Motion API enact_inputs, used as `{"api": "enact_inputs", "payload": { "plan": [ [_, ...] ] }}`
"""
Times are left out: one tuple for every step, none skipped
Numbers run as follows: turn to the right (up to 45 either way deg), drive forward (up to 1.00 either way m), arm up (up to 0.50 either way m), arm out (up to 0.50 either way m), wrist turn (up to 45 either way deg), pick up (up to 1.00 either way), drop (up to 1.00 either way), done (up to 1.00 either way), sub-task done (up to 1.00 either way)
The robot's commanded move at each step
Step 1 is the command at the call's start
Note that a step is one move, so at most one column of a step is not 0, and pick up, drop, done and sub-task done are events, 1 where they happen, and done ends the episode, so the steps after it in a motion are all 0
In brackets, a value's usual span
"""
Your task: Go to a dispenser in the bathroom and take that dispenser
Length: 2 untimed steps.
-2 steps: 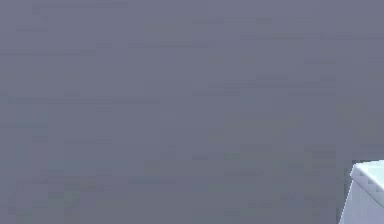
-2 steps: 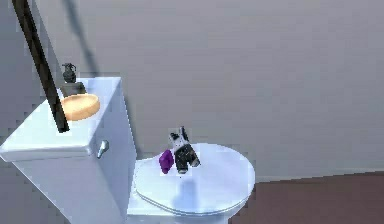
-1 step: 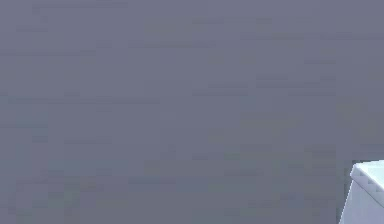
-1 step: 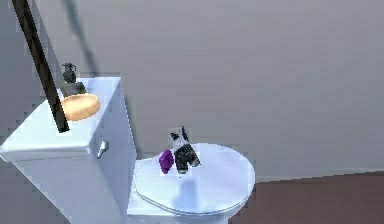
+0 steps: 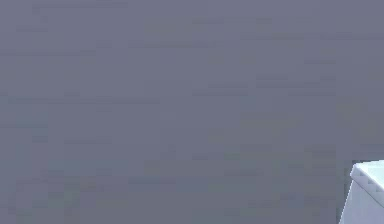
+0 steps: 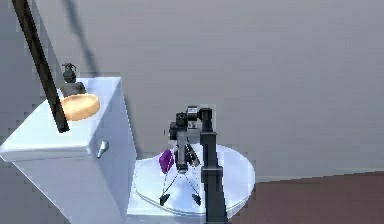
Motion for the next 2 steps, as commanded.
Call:
{"api": "enact_inputs", "payload": {
  "plan": [
    [0.0, 0.00, 0.00, 0.00, 45.0, 0.00, 0.00, 0.00, 0.00],
    [0.0, 0.00, 0.00, 0.00, 45.0, 0.00, 0.00, 0.00, 0.00]
  ]
}}
